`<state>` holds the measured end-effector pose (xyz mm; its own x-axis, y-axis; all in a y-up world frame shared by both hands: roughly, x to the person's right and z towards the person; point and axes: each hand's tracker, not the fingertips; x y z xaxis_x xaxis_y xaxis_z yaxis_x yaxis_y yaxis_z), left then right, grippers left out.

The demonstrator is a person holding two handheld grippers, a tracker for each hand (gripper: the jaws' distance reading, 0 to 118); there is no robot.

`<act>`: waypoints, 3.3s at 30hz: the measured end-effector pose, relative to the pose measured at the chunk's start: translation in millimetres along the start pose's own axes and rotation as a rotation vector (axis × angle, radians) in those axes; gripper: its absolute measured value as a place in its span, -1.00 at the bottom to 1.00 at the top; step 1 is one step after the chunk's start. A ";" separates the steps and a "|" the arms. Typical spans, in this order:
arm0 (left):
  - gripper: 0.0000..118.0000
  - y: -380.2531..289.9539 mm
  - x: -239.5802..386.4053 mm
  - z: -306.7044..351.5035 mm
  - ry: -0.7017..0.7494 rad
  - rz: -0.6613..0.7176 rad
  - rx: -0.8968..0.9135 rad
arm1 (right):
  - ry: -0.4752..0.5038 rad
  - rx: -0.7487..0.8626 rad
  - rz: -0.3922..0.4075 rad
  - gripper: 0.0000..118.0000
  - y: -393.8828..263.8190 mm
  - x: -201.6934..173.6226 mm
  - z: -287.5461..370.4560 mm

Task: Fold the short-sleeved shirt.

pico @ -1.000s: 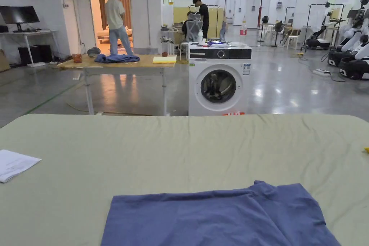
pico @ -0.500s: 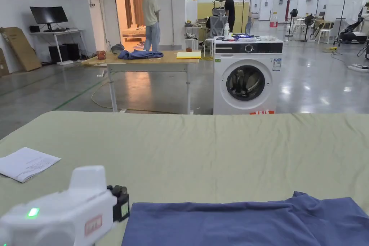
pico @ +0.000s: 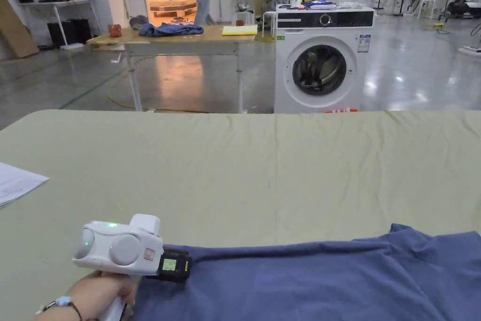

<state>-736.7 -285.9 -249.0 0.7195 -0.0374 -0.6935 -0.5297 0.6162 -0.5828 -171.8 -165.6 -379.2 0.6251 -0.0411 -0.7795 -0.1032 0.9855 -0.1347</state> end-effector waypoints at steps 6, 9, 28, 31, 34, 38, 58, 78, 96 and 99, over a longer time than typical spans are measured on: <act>0.10 0.1 17.2 22.1 0.029 -0.076 0.070 | 0.018 -0.015 -0.008 -1.00 0.7 -5.7 -0.6; -0.58 -9.9 35.0 42.6 -0.040 -0.139 0.127 | 0.017 -0.020 -0.024 -1.00 0.6 -4.3 1.0; -1.00 6.7 33.0 154.1 -0.148 -0.082 0.353 | 0.019 -0.585 -0.220 0.88 29.1 143.8 -312.1; -1.00 7.2 31.8 144.6 -0.126 -0.094 0.332 | -0.069 -0.717 -0.275 0.87 11.3 153.5 -358.9; -1.00 5.0 25.7 131.3 -0.105 -0.086 0.297 | -0.121 -0.890 -0.252 0.76 -11.7 155.4 -389.6; -1.00 -1.7 18.8 117.3 -0.110 -0.074 0.214 | -0.174 -0.898 -0.083 0.55 -19.4 136.0 -390.5; -1.00 -4.0 11.5 289.8 -0.163 0.012 0.433 | 0.000 -0.357 -0.055 -0.97 173.1 101.0 -114.5; -1.00 133.8 5.2 423.5 -0.049 0.002 0.725 | -0.094 -0.053 0.054 -0.97 411.7 53.0 -116.9; -1.00 281.3 -5.1 307.2 0.104 0.063 0.791 | -0.201 0.062 0.100 -0.97 425.7 34.8 -283.7; -1.00 258.0 -1.4 252.4 0.111 0.039 0.677 | -0.209 -0.012 0.057 -0.97 359.5 40.7 -306.1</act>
<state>-761.0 71.7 -291.4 0.6361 -0.0632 -0.7690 -0.1309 0.9734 -0.1882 -420.3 136.6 -646.7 0.7644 0.0512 -0.6427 -0.1516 0.9832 -0.1020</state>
